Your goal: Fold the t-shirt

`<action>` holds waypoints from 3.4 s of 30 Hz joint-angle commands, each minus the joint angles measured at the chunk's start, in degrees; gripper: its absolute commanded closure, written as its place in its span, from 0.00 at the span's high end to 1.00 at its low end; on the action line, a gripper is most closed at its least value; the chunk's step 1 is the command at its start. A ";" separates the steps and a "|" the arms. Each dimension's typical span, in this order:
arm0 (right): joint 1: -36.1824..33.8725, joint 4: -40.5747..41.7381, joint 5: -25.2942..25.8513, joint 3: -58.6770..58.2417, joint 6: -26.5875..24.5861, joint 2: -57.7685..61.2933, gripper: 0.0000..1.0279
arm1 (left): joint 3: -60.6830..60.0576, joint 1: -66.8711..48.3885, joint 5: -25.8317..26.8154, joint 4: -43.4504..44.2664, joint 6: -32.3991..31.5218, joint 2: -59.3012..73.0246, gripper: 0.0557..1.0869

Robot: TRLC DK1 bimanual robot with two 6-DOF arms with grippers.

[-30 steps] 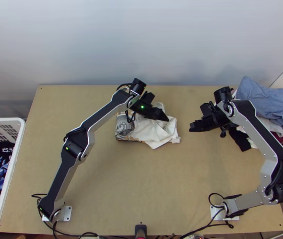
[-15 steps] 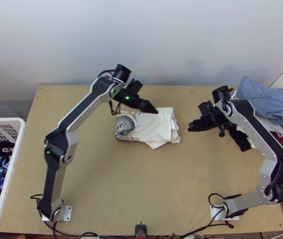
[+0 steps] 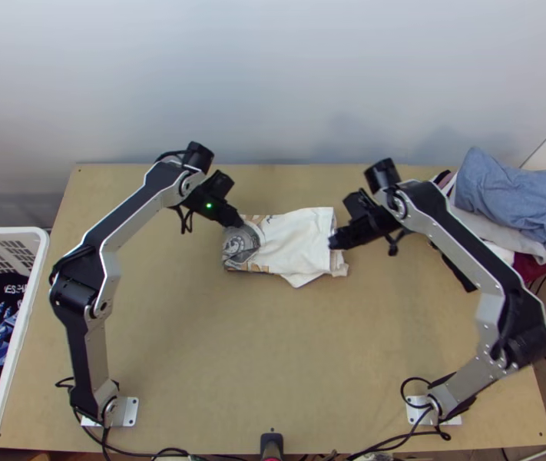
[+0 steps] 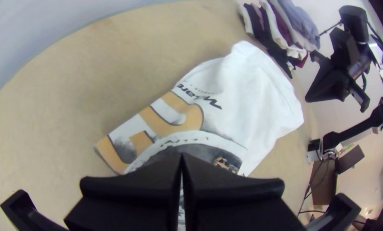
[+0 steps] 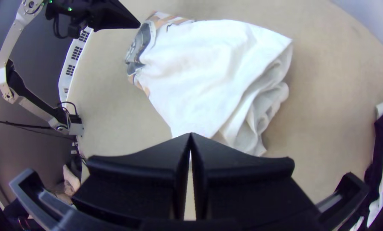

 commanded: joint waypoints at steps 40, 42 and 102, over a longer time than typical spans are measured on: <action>-18.59 -2.13 -2.64 -4.26 -11.23 2.69 0.04 | -11.73 -3.22 -4.69 6.07 -6.00 3.43 0.04; -17.80 -2.40 -2.64 -2.06 -10.53 0.23 0.04 | -11.65 -3.31 -4.69 5.98 -5.91 3.08 0.04; -10.33 2.70 -15.21 2.42 8.20 14.65 0.96 | -19.03 23.06 7.17 -18.89 8.59 -33.04 0.96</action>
